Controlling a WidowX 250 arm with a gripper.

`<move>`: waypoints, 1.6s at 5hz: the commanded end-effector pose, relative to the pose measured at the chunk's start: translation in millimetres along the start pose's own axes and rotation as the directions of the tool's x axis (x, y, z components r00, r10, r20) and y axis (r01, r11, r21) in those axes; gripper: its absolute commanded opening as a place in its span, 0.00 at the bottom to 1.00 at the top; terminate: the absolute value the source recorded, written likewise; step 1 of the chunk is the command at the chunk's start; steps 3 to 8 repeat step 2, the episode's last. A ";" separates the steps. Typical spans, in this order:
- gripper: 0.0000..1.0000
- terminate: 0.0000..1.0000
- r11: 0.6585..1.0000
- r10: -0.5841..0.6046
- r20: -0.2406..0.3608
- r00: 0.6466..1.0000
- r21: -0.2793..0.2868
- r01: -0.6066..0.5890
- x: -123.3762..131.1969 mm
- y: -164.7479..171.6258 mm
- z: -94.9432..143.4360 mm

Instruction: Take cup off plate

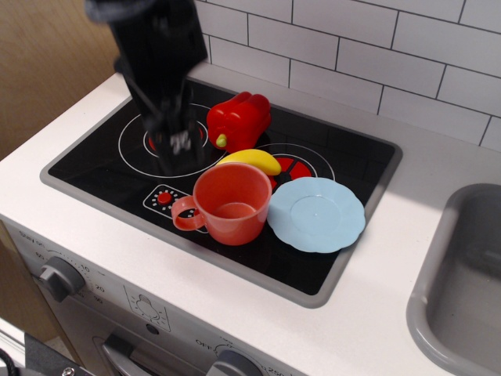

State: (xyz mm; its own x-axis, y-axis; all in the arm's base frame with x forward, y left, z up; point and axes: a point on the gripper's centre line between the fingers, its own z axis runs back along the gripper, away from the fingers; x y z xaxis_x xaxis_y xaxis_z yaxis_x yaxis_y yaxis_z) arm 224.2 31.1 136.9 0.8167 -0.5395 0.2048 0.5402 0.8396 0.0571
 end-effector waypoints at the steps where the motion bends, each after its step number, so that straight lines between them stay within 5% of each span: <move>1: 1.00 0.00 0.992 0.109 0.038 0.993 0.060 -0.111 0.4 12.7 19.6; 2: 1.00 1.00 0.992 0.109 0.038 0.993 0.060 -0.111 0.4 12.7 19.6; 8: 1.00 1.00 0.992 0.109 0.038 0.993 0.060 -0.111 0.4 12.7 19.6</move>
